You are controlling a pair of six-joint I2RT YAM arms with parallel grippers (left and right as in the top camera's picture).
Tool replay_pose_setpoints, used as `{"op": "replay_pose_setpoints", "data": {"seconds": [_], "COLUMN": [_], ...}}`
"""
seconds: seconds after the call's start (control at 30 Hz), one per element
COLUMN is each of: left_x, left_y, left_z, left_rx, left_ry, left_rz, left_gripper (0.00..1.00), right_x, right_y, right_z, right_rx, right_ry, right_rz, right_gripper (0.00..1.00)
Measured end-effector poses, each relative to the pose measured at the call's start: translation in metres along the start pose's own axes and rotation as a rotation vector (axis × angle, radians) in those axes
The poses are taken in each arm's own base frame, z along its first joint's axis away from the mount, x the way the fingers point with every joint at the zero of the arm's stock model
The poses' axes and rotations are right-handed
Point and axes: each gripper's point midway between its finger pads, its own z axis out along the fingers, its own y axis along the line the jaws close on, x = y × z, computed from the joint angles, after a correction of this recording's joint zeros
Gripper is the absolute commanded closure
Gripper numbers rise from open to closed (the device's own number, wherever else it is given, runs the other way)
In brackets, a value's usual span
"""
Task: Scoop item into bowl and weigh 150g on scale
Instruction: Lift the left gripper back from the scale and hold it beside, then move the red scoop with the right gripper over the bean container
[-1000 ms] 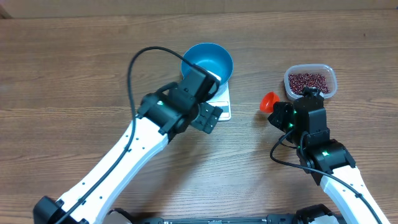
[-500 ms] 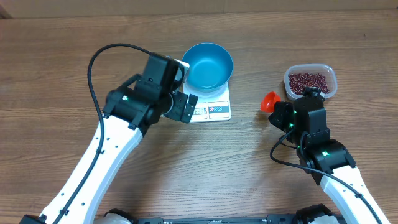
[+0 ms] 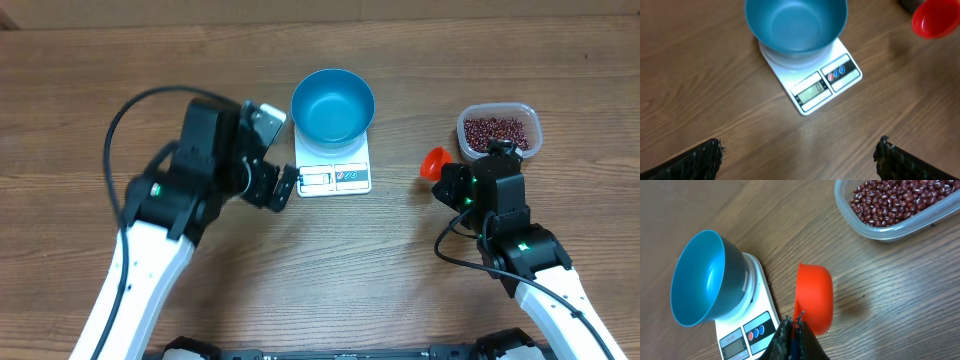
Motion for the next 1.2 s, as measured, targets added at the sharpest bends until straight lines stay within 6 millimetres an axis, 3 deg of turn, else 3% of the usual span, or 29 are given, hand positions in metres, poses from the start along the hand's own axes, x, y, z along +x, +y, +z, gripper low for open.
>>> {"op": "replay_pose_setpoints", "data": {"seconds": [0.17,0.5,0.67,0.97,1.2], "left_x": [0.019,0.018,0.020,0.019,0.018], "left_y": [-0.002,0.002,0.008,-0.007,-0.006], "left_z": [-0.010,-0.015,-0.008,0.013,0.016], "left_rx": [-0.021,-0.046,-0.095,-0.091,-0.095], "left_ry": [-0.053,-0.072,-0.049,-0.012,-0.011], "left_rz": [-0.001,-0.034,-0.060,-0.021,-0.021], "left_gripper": [0.00,0.00,0.00,0.00,0.00], "right_x": [0.000,-0.002,-0.001,0.000,0.002], "right_y": [0.000,0.002,0.002,0.000,0.002], "right_z": [0.000,0.000,0.000,0.000,0.000], "right_rx": [0.000,-0.009,-0.008,-0.002,-0.011], "right_ry": [0.000,-0.006,-0.005,0.000,0.011], "right_rz": [0.000,0.001,0.001,0.000,-0.031], "right_gripper": [0.96,0.96,0.96,0.96,0.96]}}
